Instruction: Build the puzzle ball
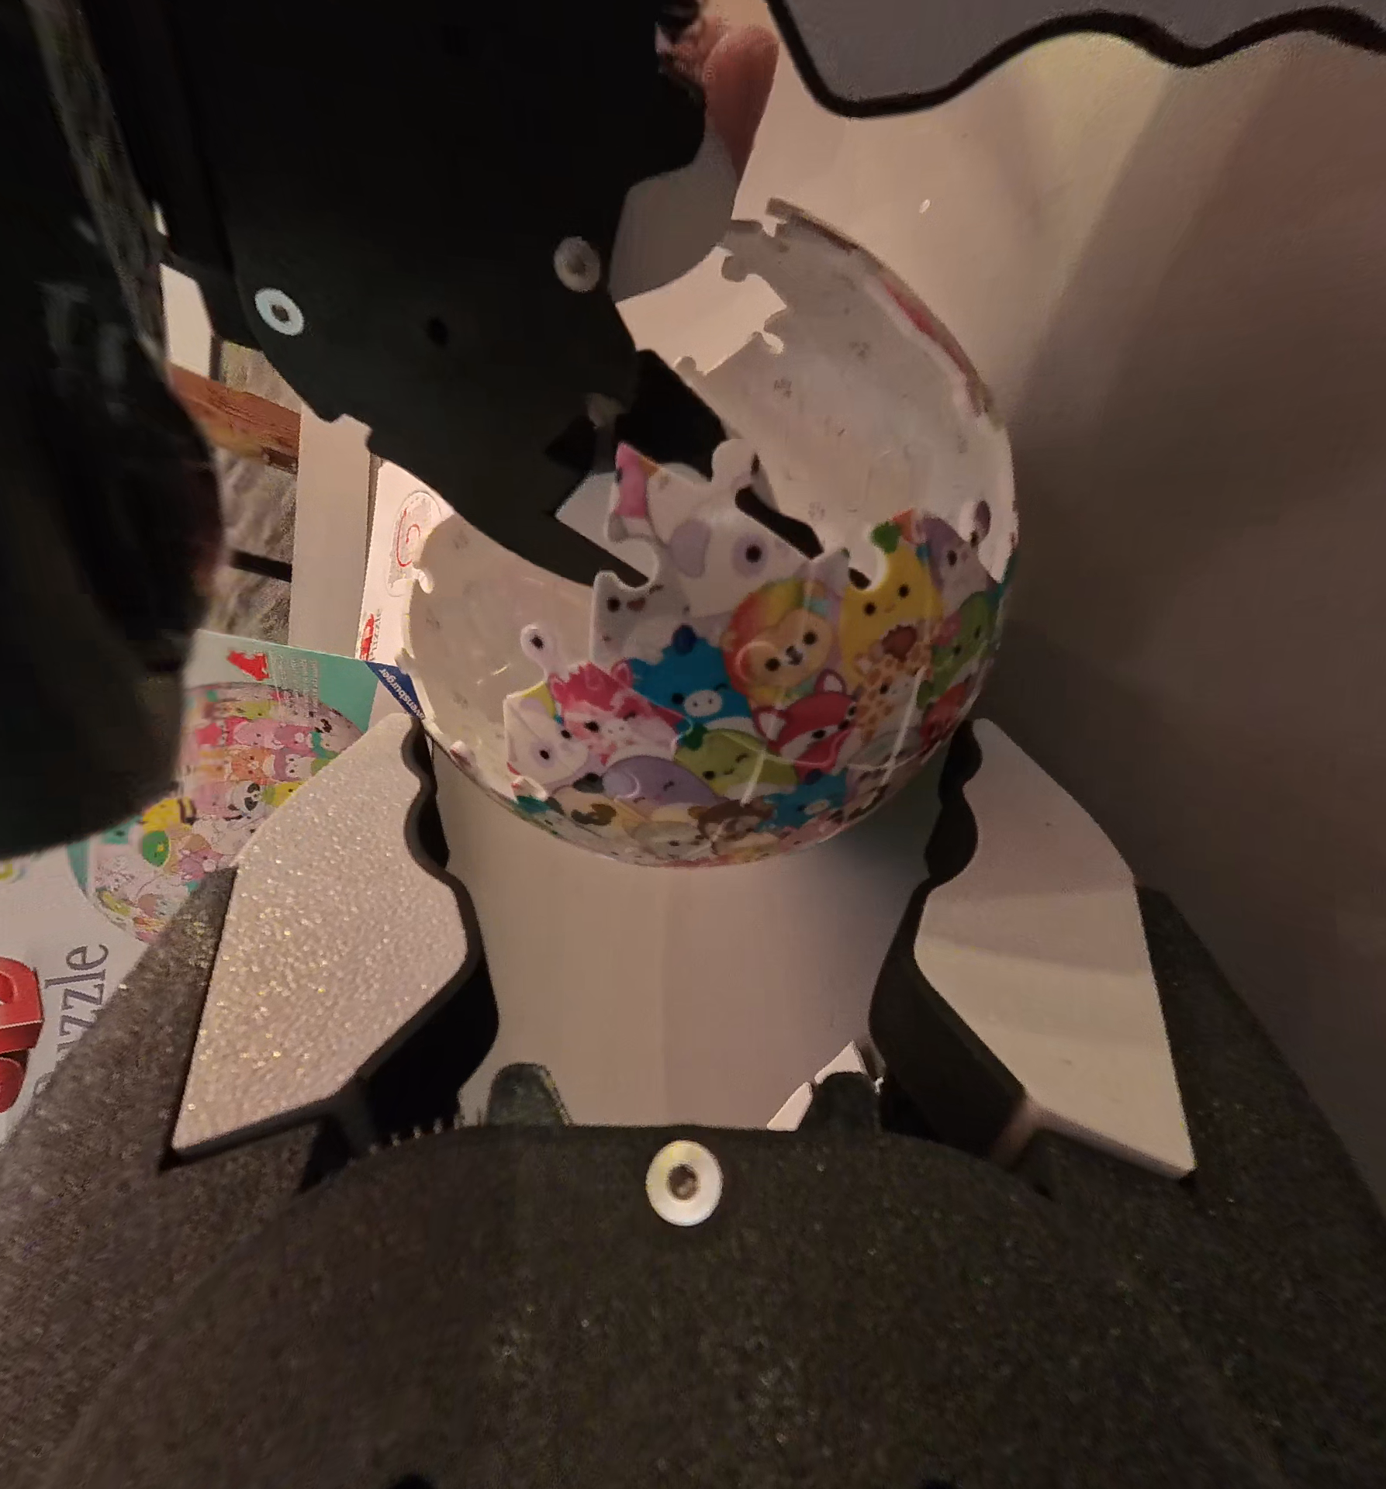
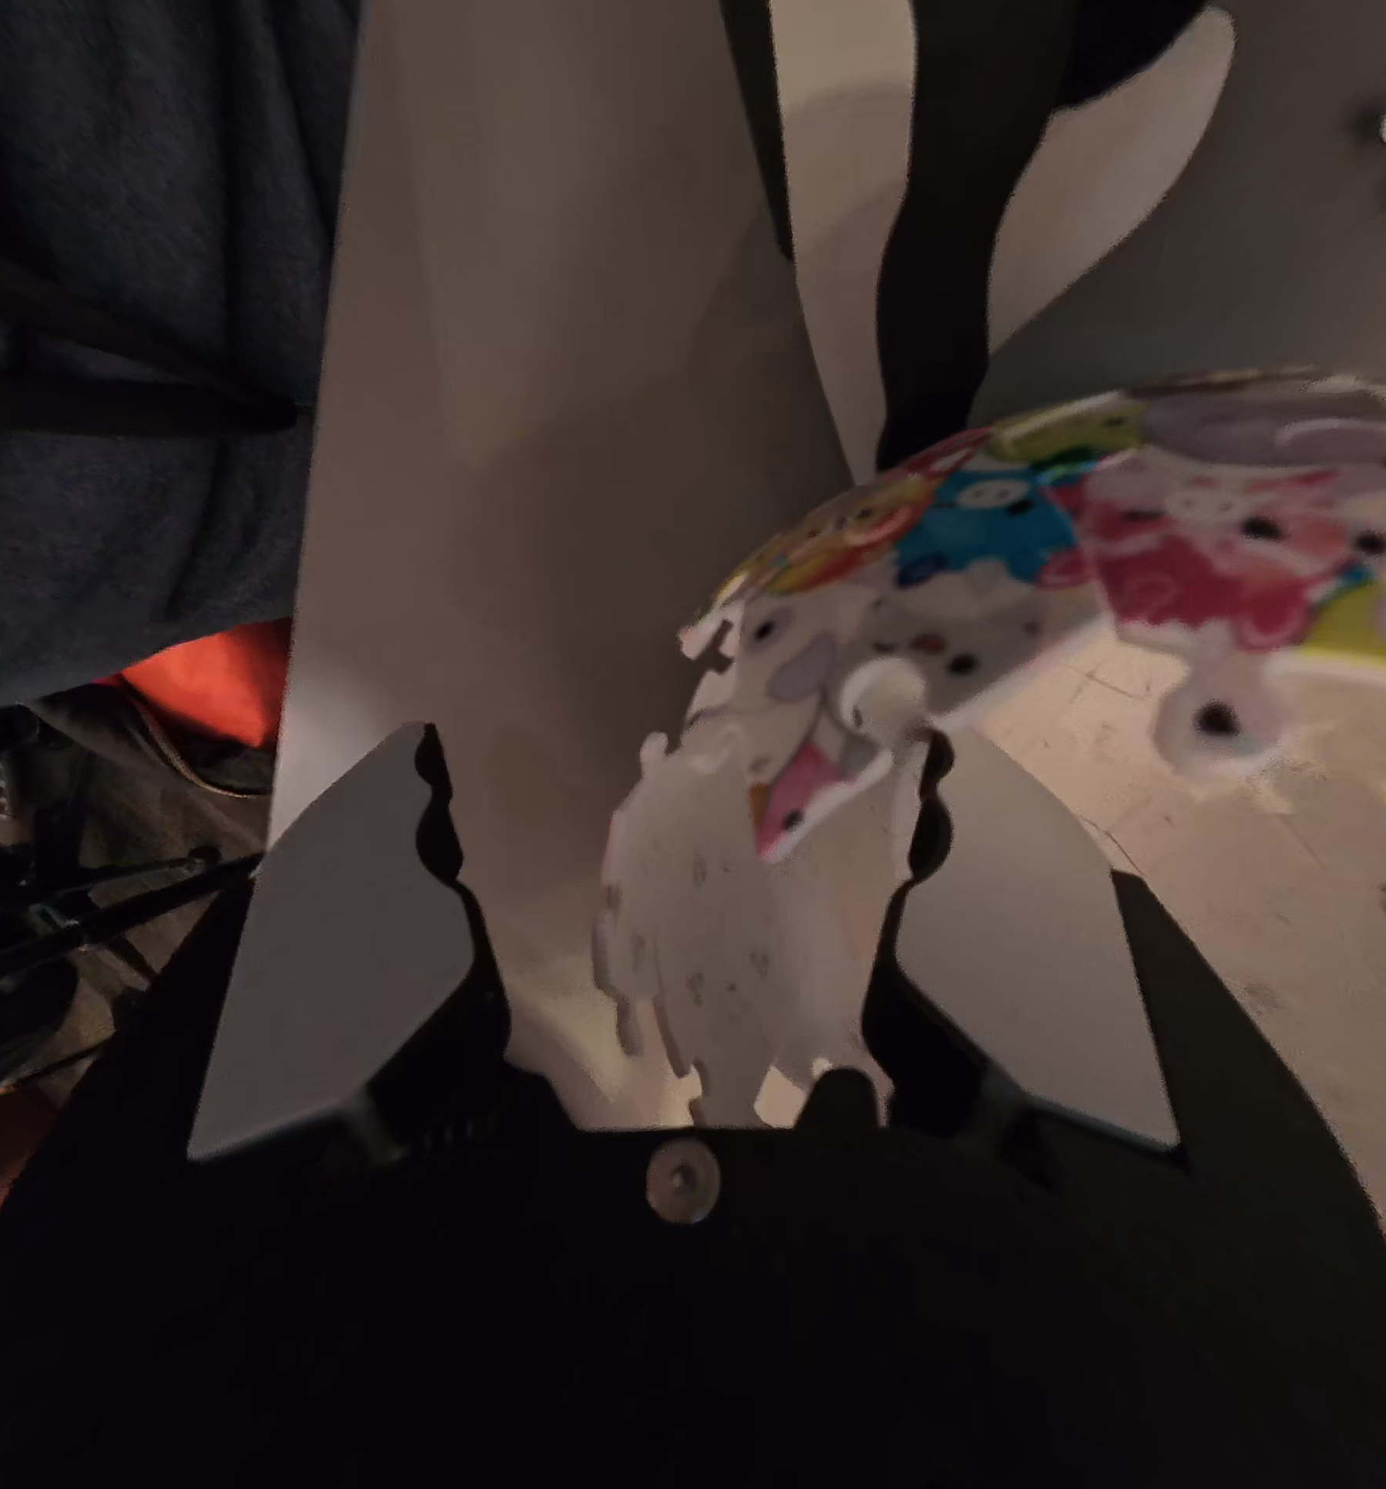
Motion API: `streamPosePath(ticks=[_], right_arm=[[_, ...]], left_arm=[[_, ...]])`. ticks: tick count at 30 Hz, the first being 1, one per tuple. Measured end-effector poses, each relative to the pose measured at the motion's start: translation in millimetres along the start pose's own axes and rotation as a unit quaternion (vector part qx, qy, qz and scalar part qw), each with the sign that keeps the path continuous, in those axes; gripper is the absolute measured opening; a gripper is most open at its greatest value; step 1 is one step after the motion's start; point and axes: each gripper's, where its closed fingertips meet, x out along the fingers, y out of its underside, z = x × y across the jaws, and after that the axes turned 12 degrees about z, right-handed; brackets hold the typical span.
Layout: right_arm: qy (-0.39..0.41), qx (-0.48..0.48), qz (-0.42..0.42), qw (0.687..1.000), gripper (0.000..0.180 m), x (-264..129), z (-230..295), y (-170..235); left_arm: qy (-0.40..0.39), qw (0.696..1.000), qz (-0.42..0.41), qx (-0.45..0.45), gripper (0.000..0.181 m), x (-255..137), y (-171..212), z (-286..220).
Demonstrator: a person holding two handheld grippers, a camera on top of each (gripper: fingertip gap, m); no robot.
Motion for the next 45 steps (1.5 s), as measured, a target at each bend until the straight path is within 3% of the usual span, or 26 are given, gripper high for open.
streamPosePath(ticks=[20,33,45], right_arm=[[0.016,0.027,-0.011,0.999,0.112,-3,-8,-3],[0.067,0.047,0.002,0.997,0.136,-10,-22,8],[0.084,0.045,0.046,0.994,0.138,-2,-27,13]], left_arm=[[-0.001,1.0,0.002,-0.001,0.118,0,1,0],[0.001,1.0,0.004,-0.004,0.118,3,2,-1],[0.002,1.0,0.004,0.002,0.118,4,0,-1]])
